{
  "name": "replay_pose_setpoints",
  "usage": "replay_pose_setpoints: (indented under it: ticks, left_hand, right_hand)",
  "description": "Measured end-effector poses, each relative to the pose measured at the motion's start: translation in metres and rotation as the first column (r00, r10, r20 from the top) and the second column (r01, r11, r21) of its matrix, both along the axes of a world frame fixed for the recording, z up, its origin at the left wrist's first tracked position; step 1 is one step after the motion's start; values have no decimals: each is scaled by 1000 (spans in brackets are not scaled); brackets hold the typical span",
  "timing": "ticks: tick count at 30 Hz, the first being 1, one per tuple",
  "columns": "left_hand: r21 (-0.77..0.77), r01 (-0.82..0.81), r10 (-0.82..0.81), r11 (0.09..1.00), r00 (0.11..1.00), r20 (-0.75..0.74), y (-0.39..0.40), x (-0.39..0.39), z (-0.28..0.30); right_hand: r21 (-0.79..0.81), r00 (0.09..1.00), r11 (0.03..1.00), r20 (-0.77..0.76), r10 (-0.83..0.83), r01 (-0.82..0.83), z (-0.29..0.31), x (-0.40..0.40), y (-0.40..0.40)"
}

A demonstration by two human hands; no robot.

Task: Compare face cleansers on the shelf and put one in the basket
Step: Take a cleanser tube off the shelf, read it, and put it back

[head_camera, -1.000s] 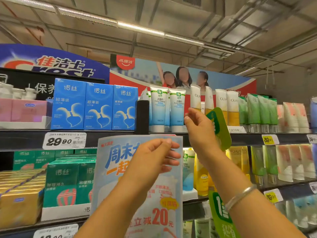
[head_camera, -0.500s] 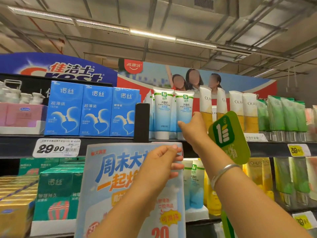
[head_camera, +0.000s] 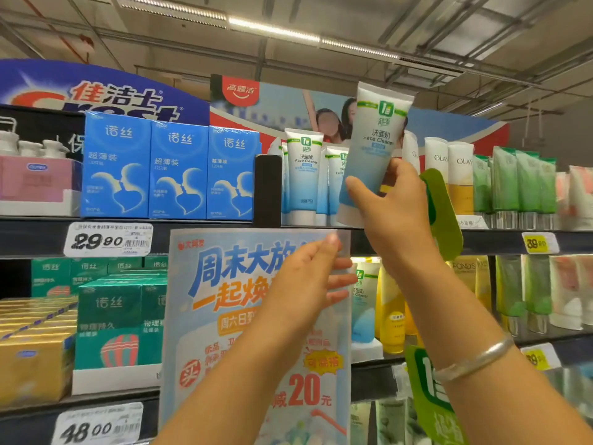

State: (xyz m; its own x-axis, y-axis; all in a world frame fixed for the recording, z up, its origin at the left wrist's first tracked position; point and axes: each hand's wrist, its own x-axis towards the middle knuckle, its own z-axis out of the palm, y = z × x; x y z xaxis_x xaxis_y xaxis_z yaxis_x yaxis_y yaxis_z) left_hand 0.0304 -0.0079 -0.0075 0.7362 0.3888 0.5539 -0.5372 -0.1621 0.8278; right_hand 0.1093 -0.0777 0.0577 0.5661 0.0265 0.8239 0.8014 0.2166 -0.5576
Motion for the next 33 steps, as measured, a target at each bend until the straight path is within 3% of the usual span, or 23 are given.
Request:
replay_pose_setpoints:
  ticks: [7, 17, 26, 33]
  left_hand:
    - [-222, 192, -177, 956, 981, 84, -26, -28, -37]
    - [-424, 377, -369, 823, 924, 104, -46, -65, -94]
    - [-678, 402, -449, 616, 886, 118, -61, -79, -139]
    - [-823, 299, -436, 482, 897, 71, -76, -83, -161]
  right_hand:
    - [8, 958, 970, -152, 242, -244, -51, -45, -35]
    - [19, 869, 929, -346, 353, -370, -122, -89, -66]
    - [37, 753, 875, -492, 436, -482, -175, -98, -84]
    - [131, 647, 814, -543, 536, -565, -197, -79, -98]
